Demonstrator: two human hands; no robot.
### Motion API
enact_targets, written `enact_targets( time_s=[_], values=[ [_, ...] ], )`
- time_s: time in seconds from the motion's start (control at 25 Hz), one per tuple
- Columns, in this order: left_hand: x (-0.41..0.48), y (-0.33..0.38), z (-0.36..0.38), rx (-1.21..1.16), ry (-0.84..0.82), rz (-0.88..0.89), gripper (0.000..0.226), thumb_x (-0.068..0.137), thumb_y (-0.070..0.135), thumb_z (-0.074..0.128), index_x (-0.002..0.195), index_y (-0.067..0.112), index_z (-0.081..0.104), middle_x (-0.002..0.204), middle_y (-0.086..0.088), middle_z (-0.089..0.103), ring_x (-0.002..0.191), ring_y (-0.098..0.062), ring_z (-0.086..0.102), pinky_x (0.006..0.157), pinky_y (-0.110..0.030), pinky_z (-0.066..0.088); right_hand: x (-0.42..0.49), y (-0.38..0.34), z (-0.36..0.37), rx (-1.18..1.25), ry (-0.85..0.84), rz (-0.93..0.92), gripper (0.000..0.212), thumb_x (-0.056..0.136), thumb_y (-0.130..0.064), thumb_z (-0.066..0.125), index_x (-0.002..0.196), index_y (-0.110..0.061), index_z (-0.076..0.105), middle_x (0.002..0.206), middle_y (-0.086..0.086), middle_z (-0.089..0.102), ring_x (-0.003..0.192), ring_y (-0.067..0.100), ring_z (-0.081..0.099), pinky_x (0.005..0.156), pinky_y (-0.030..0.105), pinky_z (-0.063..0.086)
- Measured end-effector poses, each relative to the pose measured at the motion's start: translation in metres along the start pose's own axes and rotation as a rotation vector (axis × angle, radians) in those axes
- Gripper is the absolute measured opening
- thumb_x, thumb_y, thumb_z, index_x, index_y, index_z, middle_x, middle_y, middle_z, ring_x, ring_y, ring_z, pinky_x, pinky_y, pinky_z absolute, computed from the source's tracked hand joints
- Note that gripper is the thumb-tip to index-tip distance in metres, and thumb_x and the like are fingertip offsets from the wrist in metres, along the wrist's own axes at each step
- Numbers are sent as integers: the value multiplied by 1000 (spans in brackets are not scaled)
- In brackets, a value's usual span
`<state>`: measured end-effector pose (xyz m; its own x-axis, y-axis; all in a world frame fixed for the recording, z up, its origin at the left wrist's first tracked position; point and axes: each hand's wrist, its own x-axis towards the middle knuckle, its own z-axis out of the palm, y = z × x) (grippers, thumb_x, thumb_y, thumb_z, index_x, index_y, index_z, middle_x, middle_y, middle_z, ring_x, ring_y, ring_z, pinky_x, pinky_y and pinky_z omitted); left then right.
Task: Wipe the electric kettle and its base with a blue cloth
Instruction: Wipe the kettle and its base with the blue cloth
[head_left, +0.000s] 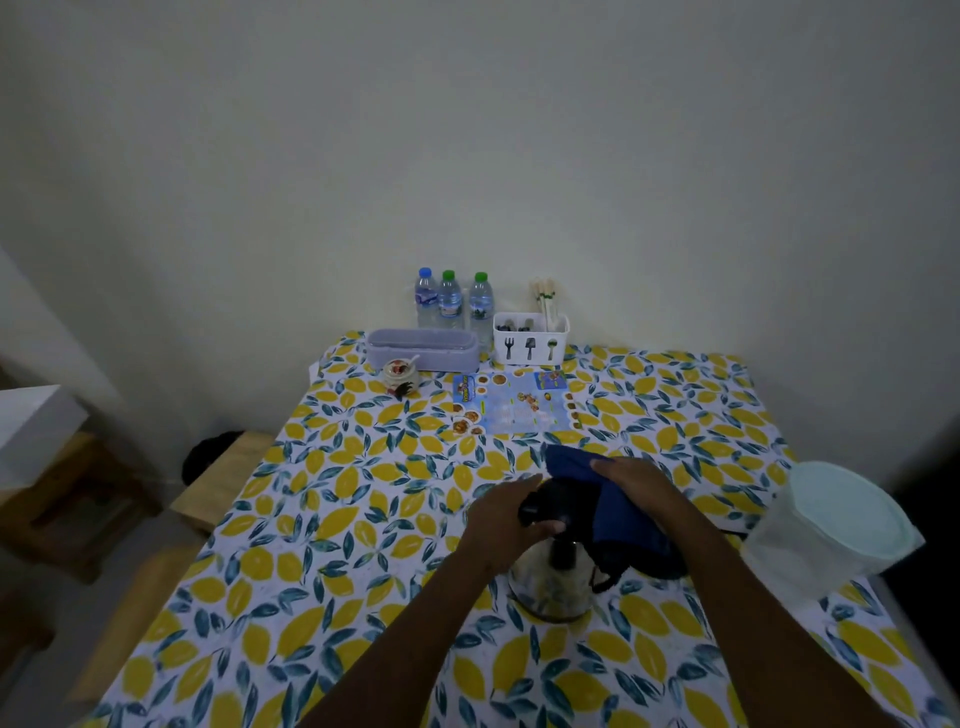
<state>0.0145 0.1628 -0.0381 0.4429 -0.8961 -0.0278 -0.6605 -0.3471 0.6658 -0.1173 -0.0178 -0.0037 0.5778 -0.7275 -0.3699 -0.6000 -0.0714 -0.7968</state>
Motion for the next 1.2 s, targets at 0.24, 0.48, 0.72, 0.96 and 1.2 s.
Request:
enact_targets(
  time_s=[0.24,0.48,0.72,0.96,1.2],
  values=[
    [6,-3,15,43,110,101,86,71,73,58,137,19,48,126,-6,64,118,-24,58,99,-35,44,14,45,16,394,-71,217,44,89,-40,61,119,-8,63,117,18,65,103,38,62,96,52,49],
    [5,4,11,-9,135,127,102,63,90,42,134,17,53,123,-6,67,113,-21,62,97,-37,50,37,59,19,621,-214,299,43,91,-35,60,122,-5,60,100,17,68,85,34,64,69,40,49],
    [3,8,9,-43,88,67,105,58,88,49,136,19,51,128,-6,64,119,-22,58,101,-43,46,24,93,41,854,-94,297,46,91,-35,59,125,-3,59,110,21,66,99,39,62,89,50,50],
    [3,8,9,-28,99,62,109,54,89,48,137,18,50,130,-6,62,121,-22,56,103,-36,42,-20,102,106,978,466,345,48,98,-38,43,126,0,53,104,17,60,99,40,59,82,52,51],
    [3,1,12,12,113,83,89,65,71,60,137,19,50,130,-7,62,120,-24,55,101,-35,41,-40,63,169,856,573,674,64,98,-47,37,146,-6,27,149,24,36,126,46,44,104,59,38]
  ],
)
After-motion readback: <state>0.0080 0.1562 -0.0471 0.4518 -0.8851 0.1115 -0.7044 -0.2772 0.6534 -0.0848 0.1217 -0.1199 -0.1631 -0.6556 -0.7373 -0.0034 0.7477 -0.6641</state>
